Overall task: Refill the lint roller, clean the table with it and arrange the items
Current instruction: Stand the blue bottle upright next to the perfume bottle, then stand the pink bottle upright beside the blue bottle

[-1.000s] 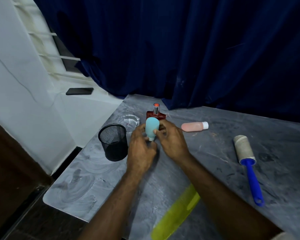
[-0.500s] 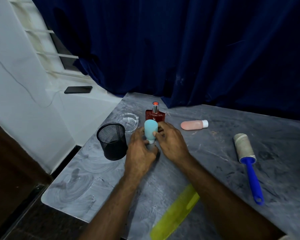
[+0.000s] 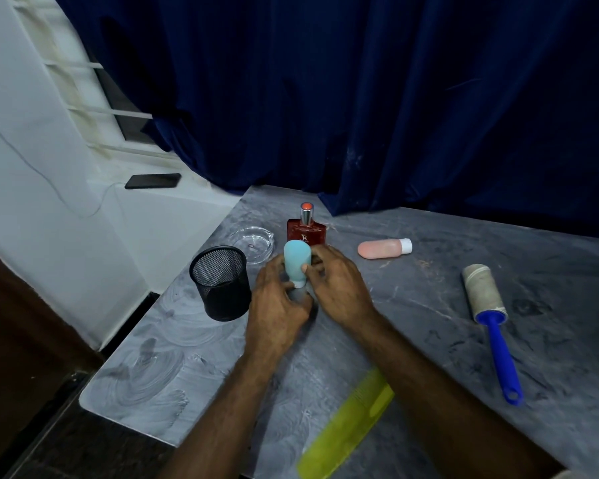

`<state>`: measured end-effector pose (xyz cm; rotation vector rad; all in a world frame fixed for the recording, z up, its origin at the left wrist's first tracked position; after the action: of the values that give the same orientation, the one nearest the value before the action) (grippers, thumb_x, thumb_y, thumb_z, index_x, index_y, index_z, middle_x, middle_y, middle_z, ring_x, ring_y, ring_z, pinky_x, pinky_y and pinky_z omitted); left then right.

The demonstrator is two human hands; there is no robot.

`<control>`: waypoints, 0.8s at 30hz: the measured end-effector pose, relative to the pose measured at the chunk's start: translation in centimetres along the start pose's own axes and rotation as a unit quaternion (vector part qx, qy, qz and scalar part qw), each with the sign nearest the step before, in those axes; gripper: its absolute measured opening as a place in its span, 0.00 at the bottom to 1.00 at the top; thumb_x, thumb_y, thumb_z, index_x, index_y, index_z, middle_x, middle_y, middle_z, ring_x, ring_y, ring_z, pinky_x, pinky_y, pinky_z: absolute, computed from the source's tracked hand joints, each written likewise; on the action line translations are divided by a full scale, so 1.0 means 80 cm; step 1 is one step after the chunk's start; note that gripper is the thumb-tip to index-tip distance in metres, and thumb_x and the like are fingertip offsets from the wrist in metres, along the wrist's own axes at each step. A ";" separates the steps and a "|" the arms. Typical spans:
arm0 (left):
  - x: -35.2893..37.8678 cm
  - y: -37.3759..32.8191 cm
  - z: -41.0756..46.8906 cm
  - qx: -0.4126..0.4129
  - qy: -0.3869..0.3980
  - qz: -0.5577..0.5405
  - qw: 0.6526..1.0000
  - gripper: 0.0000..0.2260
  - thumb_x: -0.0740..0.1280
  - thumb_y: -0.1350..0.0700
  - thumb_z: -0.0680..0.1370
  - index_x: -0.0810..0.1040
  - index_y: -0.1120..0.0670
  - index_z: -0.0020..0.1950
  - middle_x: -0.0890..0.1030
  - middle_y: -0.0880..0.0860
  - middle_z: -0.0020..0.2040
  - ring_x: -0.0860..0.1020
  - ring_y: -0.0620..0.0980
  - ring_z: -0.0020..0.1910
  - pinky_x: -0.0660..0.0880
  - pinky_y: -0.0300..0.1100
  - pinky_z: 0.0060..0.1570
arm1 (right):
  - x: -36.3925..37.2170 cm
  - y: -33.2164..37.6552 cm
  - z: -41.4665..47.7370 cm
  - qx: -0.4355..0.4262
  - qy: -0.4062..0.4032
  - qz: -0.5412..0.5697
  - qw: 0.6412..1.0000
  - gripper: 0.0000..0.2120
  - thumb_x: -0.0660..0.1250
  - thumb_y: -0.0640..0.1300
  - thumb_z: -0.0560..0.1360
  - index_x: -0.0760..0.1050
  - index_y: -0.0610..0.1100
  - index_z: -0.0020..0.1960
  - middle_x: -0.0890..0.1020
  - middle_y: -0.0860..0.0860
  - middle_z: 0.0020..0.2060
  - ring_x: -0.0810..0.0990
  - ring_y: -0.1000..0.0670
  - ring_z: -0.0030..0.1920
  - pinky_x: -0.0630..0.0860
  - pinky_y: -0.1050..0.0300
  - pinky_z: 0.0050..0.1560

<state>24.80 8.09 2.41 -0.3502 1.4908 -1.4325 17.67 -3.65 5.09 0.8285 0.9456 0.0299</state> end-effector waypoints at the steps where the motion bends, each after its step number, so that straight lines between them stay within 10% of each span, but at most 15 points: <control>1: 0.000 0.001 0.000 0.000 0.000 0.005 1.000 0.35 0.77 0.57 0.76 0.69 0.50 0.81 0.78 0.52 0.71 0.84 0.46 0.57 0.84 0.54 0.57 | 0.000 0.000 0.000 0.002 0.001 0.003 1.000 0.15 0.66 0.46 0.82 0.76 0.43 0.67 0.81 0.46 0.61 0.82 0.49 0.55 0.81 0.48 0.57; 10: -0.020 -0.018 -0.051 0.008 -0.012 0.071 0.997 0.43 0.73 0.45 0.75 0.57 0.49 0.86 0.68 0.51 0.80 0.77 0.51 0.71 0.79 0.51 0.65 | -0.039 -0.034 -0.019 0.064 -0.027 0.059 0.996 0.18 0.69 0.42 0.79 0.75 0.44 0.69 0.83 0.48 0.58 0.82 0.53 0.54 0.80 0.55 0.59; 17: 0.046 -0.110 -0.083 0.117 0.045 -0.029 0.992 0.29 0.69 0.51 0.76 0.71 0.46 0.78 0.78 0.42 0.68 0.77 0.32 0.62 0.80 0.31 0.57 | -0.117 -0.094 -0.055 0.162 -0.141 0.093 0.972 0.17 0.69 0.38 0.75 0.80 0.43 0.63 0.85 0.49 0.52 0.83 0.52 0.50 0.77 0.61 0.57; 24: 0.170 -0.164 0.015 0.206 0.148 0.163 0.954 0.24 0.70 0.59 0.78 0.74 0.56 0.75 0.78 0.56 0.70 0.75 0.57 0.71 0.73 0.53 0.70 | -0.198 -0.144 -0.106 0.201 -0.229 0.089 0.948 0.15 0.66 0.33 0.75 0.80 0.43 0.60 0.85 0.52 0.50 0.81 0.65 0.44 0.75 0.73 0.51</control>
<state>14.09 -6.48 8.09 0.3673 1.3547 -1.5195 -1.82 -12.32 6.29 1.2342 0.4368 -0.1986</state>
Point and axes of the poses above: each hand's wrist, its own z-axis towards the middle knuckle, its own x-axis out of the palm, y = z × x, the point moved 8 cm from there along z, towards the middle knuckle
